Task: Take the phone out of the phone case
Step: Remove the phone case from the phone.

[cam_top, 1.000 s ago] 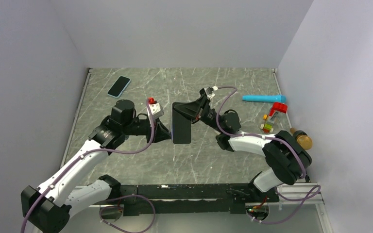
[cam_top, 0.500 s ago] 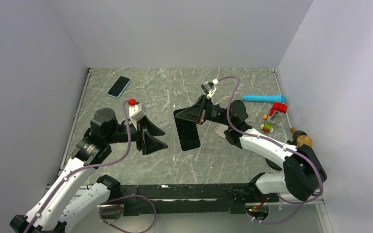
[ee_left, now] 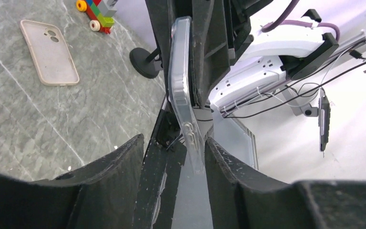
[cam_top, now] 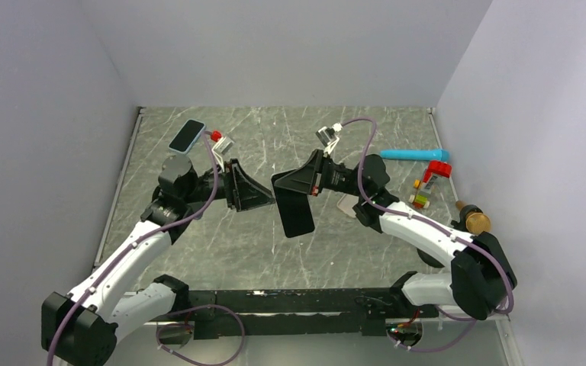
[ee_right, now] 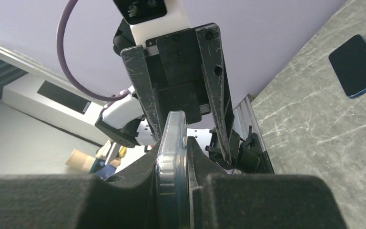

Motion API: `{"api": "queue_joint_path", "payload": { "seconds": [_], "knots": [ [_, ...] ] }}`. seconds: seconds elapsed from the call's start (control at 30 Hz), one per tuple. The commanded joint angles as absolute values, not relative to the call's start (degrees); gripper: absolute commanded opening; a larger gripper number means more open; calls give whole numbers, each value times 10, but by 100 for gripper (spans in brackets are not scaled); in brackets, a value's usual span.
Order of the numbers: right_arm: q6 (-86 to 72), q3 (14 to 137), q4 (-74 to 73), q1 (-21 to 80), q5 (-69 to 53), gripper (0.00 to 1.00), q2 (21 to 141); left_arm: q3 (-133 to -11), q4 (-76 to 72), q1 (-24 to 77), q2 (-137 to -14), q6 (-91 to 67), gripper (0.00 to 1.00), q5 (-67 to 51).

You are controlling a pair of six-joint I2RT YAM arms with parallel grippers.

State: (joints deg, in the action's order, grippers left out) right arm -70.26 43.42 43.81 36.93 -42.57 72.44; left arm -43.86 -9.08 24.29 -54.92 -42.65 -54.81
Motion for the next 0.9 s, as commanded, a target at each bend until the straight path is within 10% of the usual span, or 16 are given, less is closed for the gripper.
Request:
{"api": "queue_joint_path", "payload": {
  "seconds": [0.0,0.47,0.87],
  "knots": [
    [-718,450,503,386,-409,0,731,-415,-259,246,-556,-534,51,-557],
    [-716,454,504,417,-330,0,729,-412,-316,267,-613,-562,16,-554],
    [-699,447,458,417,-275,0,696,-412,-294,268,-592,-545,46,-576]
  ]
}}
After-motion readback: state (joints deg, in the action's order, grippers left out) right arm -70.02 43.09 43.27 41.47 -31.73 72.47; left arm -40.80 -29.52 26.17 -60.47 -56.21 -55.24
